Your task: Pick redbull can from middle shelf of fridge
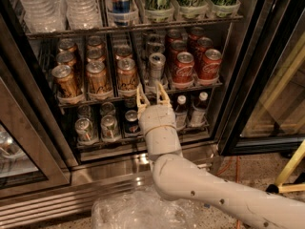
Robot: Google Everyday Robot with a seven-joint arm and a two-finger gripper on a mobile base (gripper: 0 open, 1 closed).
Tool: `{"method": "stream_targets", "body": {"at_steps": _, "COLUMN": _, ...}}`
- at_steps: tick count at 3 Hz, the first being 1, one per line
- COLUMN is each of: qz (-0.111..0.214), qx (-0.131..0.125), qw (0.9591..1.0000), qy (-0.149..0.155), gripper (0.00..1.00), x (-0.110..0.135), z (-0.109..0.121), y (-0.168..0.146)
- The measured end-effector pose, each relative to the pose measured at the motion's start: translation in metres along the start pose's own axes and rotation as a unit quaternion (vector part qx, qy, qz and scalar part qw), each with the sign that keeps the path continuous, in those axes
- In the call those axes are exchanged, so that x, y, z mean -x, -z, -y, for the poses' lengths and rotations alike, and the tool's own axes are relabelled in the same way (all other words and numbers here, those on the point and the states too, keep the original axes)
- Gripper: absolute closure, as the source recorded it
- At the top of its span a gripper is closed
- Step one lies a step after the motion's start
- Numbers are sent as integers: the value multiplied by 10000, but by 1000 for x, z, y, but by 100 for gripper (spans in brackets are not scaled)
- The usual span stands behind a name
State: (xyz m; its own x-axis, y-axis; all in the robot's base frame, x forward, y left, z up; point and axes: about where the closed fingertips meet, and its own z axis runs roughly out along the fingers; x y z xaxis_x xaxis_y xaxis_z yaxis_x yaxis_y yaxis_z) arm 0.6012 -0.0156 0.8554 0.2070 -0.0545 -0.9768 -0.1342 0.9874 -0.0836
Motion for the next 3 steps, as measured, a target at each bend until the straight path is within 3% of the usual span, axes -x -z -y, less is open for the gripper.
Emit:
{"method": "stream_targets", "body": {"at_steps": 1, "qz": 14, "qx": -107, "qw": 9999, "qy": 44, "gripper": 39, "x": -3, "z": 6, "y": -4}}
{"method": "stream_targets", "body": {"at_steps": 3, "qz": -111, "qx": -128, "qw": 9998, "qy": 92, "gripper": 32, "x": -18, "z": 13, "y": -21}}
